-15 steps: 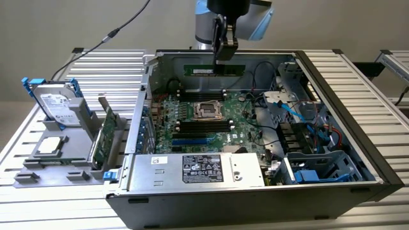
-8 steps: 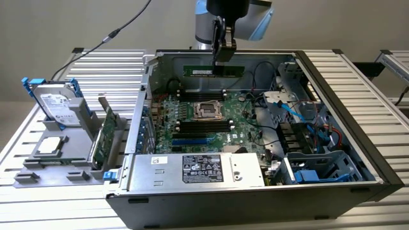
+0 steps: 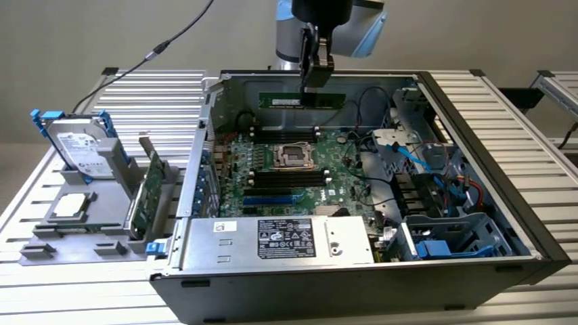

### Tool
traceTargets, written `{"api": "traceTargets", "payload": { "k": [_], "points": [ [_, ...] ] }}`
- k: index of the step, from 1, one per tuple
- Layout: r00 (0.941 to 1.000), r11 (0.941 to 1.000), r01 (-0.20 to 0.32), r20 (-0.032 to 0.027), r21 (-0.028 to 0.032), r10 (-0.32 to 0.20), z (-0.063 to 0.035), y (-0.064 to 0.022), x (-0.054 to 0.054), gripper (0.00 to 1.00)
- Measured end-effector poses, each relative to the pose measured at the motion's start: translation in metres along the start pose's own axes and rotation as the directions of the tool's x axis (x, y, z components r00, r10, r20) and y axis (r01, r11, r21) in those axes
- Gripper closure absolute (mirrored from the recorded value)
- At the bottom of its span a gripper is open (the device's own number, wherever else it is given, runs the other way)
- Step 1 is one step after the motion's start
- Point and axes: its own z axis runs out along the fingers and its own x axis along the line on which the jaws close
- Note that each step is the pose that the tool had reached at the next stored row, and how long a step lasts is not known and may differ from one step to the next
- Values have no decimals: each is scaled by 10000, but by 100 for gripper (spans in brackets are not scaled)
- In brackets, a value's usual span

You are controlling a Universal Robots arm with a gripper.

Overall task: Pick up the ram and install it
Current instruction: 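Insert the ram into the slot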

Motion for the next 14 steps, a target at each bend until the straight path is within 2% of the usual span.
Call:
{"api": "traceTargets", "payload": {
  "k": [7, 8, 10, 11, 12, 14],
  "points": [
    [10000, 10000, 2, 11, 0, -2, 0, 2, 0, 86],
    [10000, 10000, 8, 92, 1, -8, 1, 2, 0, 86],
    [9993, 10000, 23, 379, 5, -23, 1, 3, 4, 86],
    [9988, 10000, 30, 492, 7, -30, 2, 3, 8, 86],
    [9986, 10000, 32, 526, 7, -32, 4, 3, 19, 86],
    [9986, 10000, 32, 536, 6, -33, 10, 3, 43, 86]
  ]
}}
